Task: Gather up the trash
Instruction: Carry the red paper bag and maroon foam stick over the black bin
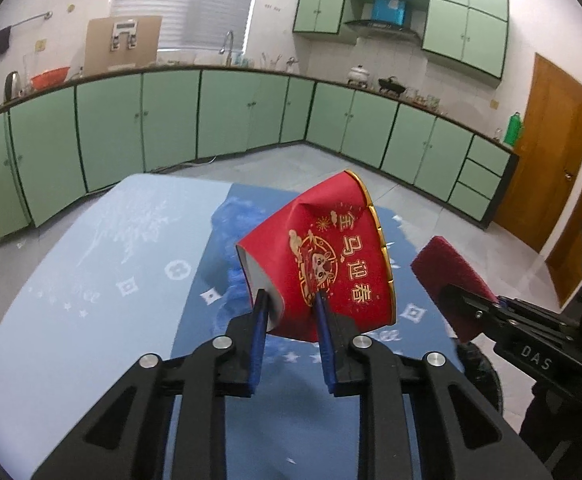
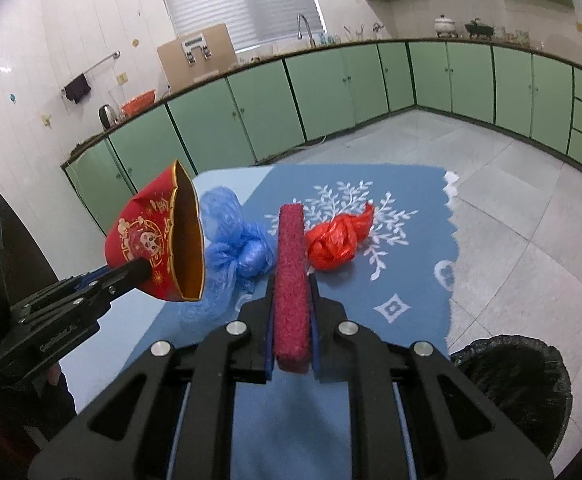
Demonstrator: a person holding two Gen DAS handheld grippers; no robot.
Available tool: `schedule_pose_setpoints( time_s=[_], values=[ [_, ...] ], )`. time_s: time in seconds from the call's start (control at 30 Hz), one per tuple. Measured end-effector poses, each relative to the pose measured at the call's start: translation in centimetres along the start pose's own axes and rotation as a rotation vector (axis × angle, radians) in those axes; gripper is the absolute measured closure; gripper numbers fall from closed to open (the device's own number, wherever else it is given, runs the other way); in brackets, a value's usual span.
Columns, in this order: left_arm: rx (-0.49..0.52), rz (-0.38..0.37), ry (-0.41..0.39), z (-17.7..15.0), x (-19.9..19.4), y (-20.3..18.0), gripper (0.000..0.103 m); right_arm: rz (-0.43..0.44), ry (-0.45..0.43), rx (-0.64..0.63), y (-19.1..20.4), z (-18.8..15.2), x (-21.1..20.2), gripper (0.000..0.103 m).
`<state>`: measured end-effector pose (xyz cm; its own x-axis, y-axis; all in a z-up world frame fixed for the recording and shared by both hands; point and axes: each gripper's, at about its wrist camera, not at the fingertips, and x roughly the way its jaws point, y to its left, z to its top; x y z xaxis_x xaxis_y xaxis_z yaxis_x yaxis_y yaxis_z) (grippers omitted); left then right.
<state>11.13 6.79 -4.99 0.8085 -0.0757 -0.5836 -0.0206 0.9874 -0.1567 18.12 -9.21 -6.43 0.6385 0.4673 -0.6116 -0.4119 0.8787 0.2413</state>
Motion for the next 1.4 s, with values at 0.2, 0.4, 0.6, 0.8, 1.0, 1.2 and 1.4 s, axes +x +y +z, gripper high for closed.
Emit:
schedule_pose_setpoints(
  time_s=[0.2,0.4,0.6,0.8,1.0,1.2,1.4],
  values=[
    [0.033,-0.041,-0.03,0.5,-1.8,-2.2,0.08,-0.009,-0.041,0.003,-0.4,-0.1,-3.0,0.091],
    [0.064,-0.084,-0.044,0.7,-2.5,-4.6,0.08,-0.03,-0.063,0.016,-1.7,-0.7,-5.5,0.091],
    [0.102,-0.137,-0.042,0.6,-2.4,-7.5,0.08,-0.082,-0.081,0.033,-3.8,-1.6,-7.9,0.091],
    [0.147,-0.195,-0.021,-0.1,-1.5,-10.9,0.08,-0.154,-0.096,0.077,-7.0,-2.9,-10.2,0.091],
    [0.199,-0.256,0.012,-1.6,-0.6,-14.9,0.08,-0.219,-0.11,0.122,-9.8,-4.7,-12.5,0.091],
    [0.246,-0.303,0.04,-3.2,0.1,-18.4,0.08,-0.276,-0.117,0.168,-12.4,-6.9,-14.3,0.091],
    [0.296,-0.346,0.065,-4.6,1.1,-22.0,0.08,-0.322,-0.108,0.22,-15.1,-8.7,-15.2,0.091]
  ],
)
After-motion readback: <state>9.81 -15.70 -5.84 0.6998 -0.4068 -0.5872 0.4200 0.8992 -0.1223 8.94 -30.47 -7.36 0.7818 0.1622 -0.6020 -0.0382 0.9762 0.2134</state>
